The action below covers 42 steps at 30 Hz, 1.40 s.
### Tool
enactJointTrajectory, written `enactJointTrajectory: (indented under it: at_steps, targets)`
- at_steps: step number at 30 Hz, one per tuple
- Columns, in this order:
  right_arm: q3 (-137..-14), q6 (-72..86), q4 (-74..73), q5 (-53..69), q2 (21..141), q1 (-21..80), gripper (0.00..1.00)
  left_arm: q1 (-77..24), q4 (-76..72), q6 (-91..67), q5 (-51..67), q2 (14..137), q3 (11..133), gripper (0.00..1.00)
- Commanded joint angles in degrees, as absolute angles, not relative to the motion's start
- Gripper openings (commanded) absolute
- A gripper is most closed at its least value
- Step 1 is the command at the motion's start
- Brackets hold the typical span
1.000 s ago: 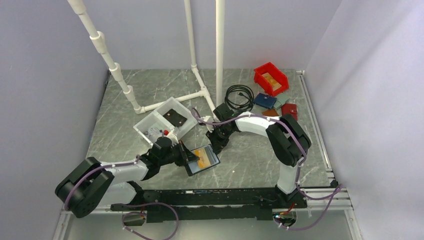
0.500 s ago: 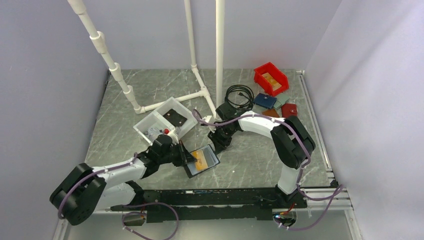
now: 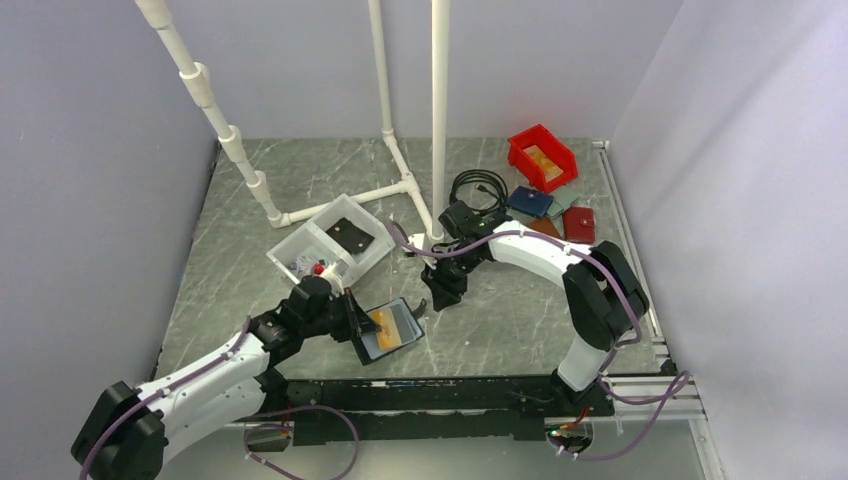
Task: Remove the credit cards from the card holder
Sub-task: Remove the credit card from the card holder.
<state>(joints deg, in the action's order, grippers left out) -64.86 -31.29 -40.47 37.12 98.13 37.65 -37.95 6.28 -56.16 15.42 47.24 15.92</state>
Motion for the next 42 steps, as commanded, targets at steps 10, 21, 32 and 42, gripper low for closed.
enactJointTrajectory:
  at_steps: [10, 21, 32, 42]
  targets:
    - [-62.32, -35.66, -39.08, 49.54, 92.75, 40.04, 0.36, -37.42, -8.31, -55.37, 21.85, 62.98, 15.38, 0.0]
    - [-63.5, -26.89, -33.69, 39.31, 101.96, 46.1, 0.32, -37.35, -15.65, -54.92, 24.68, 73.11, 18.3, 0.0]
    - [-64.33, -25.11, -33.36, 38.27, 104.18, 46.32, 0.31, -37.18, -8.58, -54.17, 23.17, 68.02, 17.3, 0.0]
    - [-64.42, -21.42, -31.44, 31.01, 106.25, 46.34, 0.24, -37.13, 2.97, -53.88, 20.78, 61.8, 18.01, 0.0]
